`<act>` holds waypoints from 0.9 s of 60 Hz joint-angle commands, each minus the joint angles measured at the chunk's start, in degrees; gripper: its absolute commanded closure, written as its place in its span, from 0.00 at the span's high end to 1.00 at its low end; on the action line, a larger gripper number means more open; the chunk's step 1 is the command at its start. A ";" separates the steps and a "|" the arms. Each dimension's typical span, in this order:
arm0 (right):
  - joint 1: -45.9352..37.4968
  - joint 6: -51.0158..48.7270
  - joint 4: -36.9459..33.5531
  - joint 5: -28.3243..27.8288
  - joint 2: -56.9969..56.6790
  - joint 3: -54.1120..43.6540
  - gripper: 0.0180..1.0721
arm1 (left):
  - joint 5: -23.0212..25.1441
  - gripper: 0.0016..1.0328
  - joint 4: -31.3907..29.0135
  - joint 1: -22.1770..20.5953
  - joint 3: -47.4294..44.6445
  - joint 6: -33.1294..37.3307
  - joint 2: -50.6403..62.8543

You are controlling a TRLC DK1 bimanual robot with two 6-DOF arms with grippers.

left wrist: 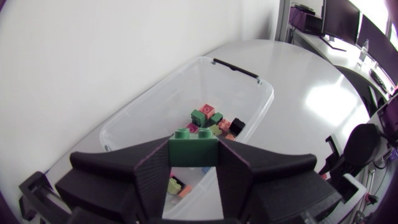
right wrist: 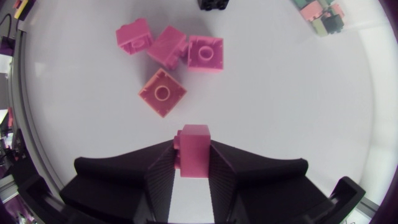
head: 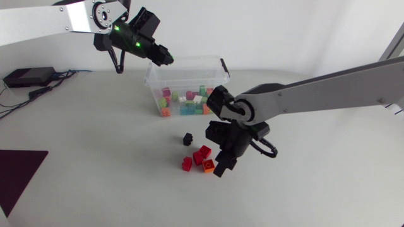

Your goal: Place the duplo bricks in the container

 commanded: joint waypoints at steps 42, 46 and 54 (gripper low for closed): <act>-1.80 1.05 -4.31 -3.14 -9.01 7.38 0.19 | -1.02 0.94 7.59 2.00 8.30 -7.80 6.78; -2.15 1.31 -4.31 -3.67 -9.28 8.78 0.19 | -1.19 0.95 7.77 2.00 7.60 -7.80 6.07; -3.47 2.72 -4.22 -4.72 -9.45 12.92 0.19 | -1.19 0.95 8.21 2.09 3.55 -7.44 2.21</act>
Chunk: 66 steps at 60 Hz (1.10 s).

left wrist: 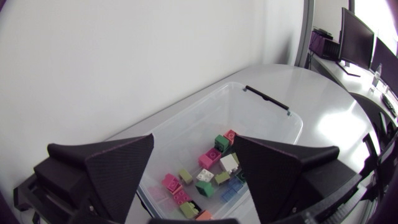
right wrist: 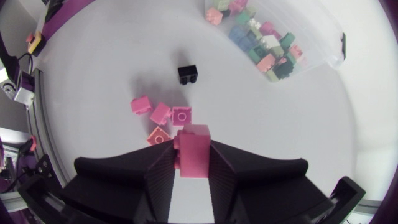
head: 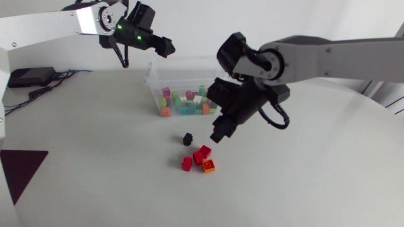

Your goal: Place the duplo bricks in the container

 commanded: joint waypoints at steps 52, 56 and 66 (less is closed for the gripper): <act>-6.56 9.54 6.79 -2.59 12.46 26.92 0.19 | 9.00 0.95 -7.04 -3.24 -42.65 31.96 -26.13; -6.73 9.62 6.96 -2.59 13.33 28.15 0.19 | 9.00 0.95 -7.48 -4.12 -43.61 33.02 -26.22; -7.52 10.15 8.28 -2.68 15.62 30.79 0.19 | 8.91 0.95 -8.36 -6.32 -46.43 35.66 -25.78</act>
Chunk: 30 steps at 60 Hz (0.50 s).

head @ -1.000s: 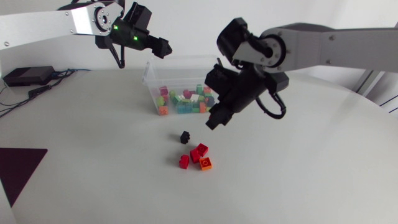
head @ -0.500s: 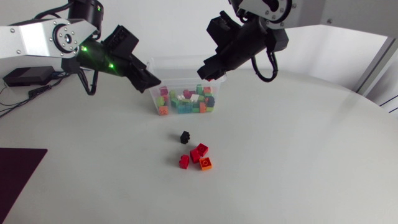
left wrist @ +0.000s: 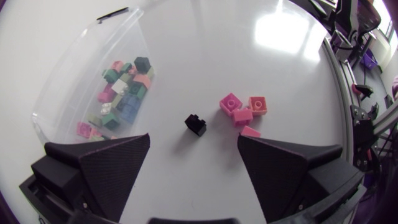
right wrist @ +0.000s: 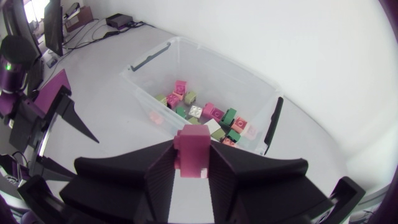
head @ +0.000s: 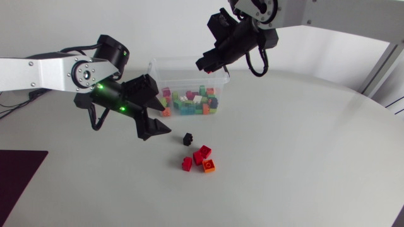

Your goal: Place the duplo bricks in the container

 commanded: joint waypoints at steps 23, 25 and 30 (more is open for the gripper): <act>-1.14 2.04 3.73 -0.84 8.35 8.15 0.19 | -0.06 0.95 -0.30 -3.05 -6.12 5.77 1.47; -1.14 2.22 3.82 -0.84 8.88 8.77 0.19 | -0.41 0.95 -0.21 -3.31 -6.47 5.95 1.47; -1.49 2.40 4.52 -0.84 9.58 9.30 0.19 | -0.76 0.95 -0.21 -3.84 -7.18 6.65 1.47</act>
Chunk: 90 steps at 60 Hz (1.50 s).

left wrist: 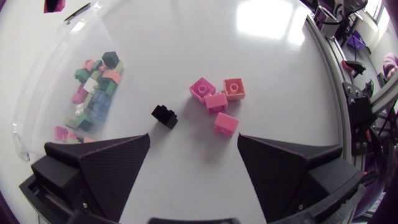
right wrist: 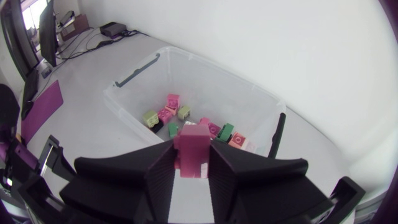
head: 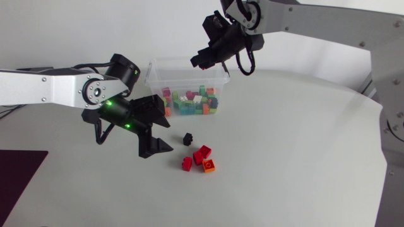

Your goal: Place the duplo bricks in the container

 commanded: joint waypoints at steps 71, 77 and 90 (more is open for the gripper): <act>-1.48 2.67 7.22 0.58 0.90 2.55 0.96 | -1.82 0.95 0.12 -4.12 -4.72 4.04 2.79; -2.36 2.58 7.13 0.14 -2.88 -1.23 0.96 | -1.82 0.95 0.12 -4.82 -4.63 4.21 3.40; -5.34 0.20 8.18 -2.84 -13.34 -15.38 0.96 | -2.08 0.95 0.39 -6.05 -3.23 7.02 7.09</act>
